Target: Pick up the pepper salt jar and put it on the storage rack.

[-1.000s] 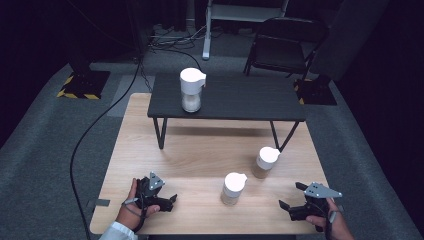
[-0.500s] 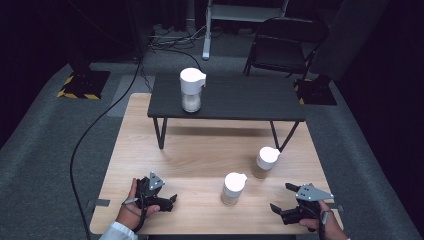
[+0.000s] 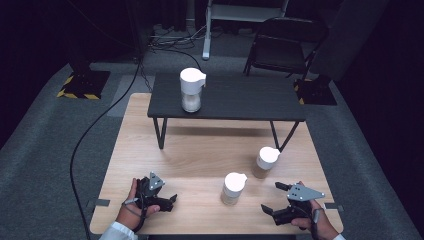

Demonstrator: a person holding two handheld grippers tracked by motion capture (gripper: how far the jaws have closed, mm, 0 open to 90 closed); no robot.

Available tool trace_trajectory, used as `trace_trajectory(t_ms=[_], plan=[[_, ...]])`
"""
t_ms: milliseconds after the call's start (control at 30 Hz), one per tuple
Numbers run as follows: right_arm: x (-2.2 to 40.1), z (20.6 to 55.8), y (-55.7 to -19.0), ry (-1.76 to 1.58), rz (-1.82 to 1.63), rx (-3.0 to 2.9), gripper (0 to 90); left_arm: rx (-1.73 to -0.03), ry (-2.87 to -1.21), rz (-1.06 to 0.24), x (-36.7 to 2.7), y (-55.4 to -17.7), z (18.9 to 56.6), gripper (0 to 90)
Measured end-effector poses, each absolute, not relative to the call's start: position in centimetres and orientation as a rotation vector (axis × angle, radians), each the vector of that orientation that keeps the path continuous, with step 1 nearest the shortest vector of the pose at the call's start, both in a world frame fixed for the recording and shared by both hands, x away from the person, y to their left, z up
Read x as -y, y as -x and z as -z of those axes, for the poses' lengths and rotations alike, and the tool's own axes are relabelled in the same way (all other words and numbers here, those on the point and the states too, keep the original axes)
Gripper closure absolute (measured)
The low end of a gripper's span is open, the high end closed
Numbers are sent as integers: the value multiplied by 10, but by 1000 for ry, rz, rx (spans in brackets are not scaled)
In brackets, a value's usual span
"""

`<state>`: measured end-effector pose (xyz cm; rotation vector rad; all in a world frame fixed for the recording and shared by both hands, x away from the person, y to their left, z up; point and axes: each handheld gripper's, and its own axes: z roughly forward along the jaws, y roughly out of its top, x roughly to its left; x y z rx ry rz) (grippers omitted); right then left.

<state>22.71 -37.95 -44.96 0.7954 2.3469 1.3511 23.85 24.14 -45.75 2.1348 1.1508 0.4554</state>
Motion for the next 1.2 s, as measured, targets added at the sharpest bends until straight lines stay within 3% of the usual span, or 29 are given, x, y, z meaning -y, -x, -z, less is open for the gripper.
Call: trace_trajectory(t_ms=[1200], plan=[[303, 467, -242, -719, -1391, -2408, 26, -1155, -2133, -456, -240, -238, 457, 2]])
